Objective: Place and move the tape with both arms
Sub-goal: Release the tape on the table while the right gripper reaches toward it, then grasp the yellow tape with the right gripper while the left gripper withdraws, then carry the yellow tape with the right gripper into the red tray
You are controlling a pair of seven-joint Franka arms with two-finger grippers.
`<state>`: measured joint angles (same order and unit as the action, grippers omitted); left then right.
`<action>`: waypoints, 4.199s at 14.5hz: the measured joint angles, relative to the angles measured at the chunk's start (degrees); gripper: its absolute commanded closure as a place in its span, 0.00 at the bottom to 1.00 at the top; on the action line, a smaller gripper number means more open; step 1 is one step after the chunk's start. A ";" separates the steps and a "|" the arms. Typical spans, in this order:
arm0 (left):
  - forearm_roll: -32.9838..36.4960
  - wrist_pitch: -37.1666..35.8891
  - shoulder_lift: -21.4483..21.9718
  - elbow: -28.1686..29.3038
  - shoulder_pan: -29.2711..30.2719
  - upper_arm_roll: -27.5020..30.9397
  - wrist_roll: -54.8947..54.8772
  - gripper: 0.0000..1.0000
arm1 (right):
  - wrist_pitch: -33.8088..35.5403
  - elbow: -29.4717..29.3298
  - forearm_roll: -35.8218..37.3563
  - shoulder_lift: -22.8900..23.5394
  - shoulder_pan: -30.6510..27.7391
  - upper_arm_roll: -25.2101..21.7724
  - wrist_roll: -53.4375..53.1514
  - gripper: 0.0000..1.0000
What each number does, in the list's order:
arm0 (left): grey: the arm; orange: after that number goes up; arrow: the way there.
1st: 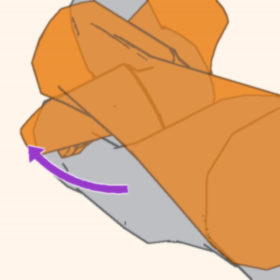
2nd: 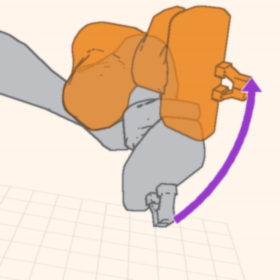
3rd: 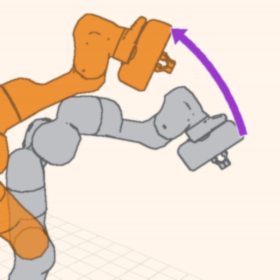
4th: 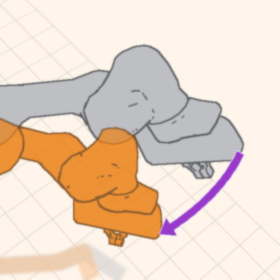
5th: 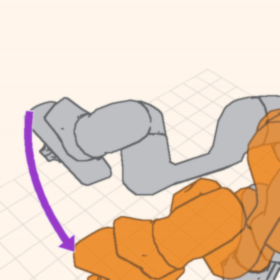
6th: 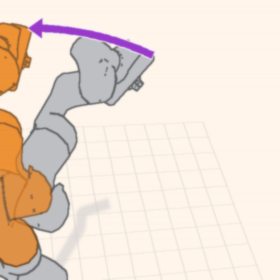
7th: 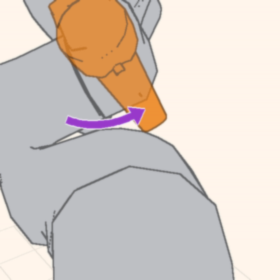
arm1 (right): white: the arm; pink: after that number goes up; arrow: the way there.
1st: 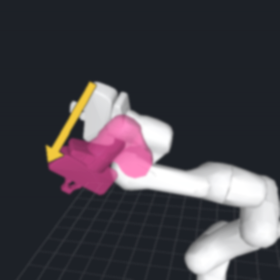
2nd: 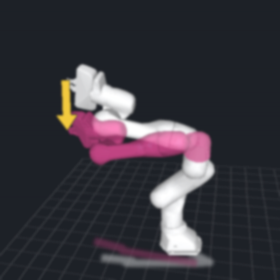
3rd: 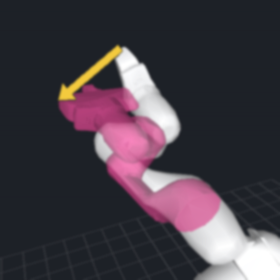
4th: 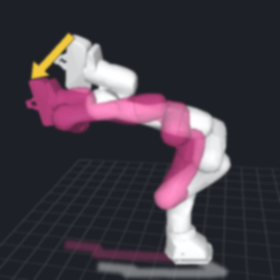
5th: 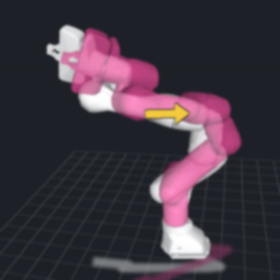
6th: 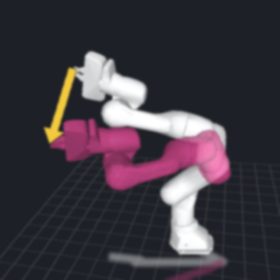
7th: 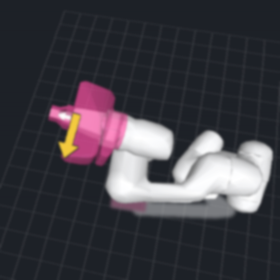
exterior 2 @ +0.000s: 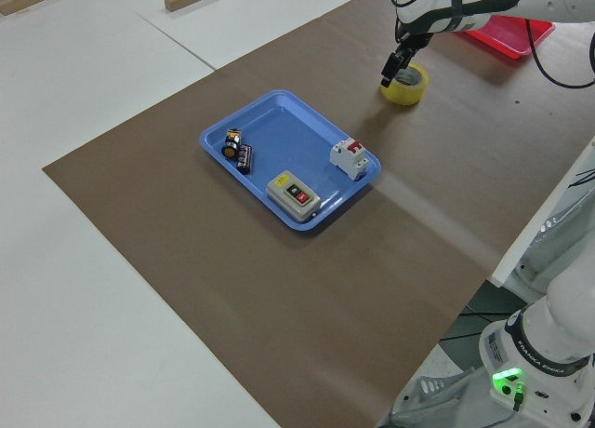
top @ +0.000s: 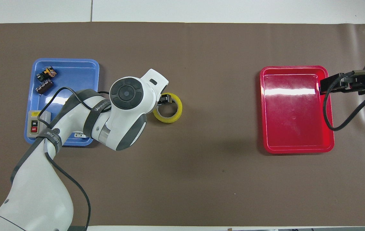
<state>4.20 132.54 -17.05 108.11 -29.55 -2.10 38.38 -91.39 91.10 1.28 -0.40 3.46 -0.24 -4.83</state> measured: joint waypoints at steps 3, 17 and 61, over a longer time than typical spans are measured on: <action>0.17 -3.71 4.05 0.24 4.64 0.11 -4.02 0.00 | -0.89 0.10 -0.11 0.21 1.39 0.45 0.00 0.00; -6.69 -27.48 18.10 -4.36 27.39 0.79 -36.40 0.00 | -25.24 -4.12 -2.09 22.25 27.47 1.14 -21.20 0.00; -6.69 -36.61 18.24 -11.15 29.79 -0.07 -38.67 0.00 | -26.17 -4.07 -1.96 26.13 21.72 -0.16 -16.19 1.00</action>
<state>-2.48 95.93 1.19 96.97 0.25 -2.17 -0.29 -117.56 87.03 -0.67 25.73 25.17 -0.40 -21.02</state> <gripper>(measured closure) 0.000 0.784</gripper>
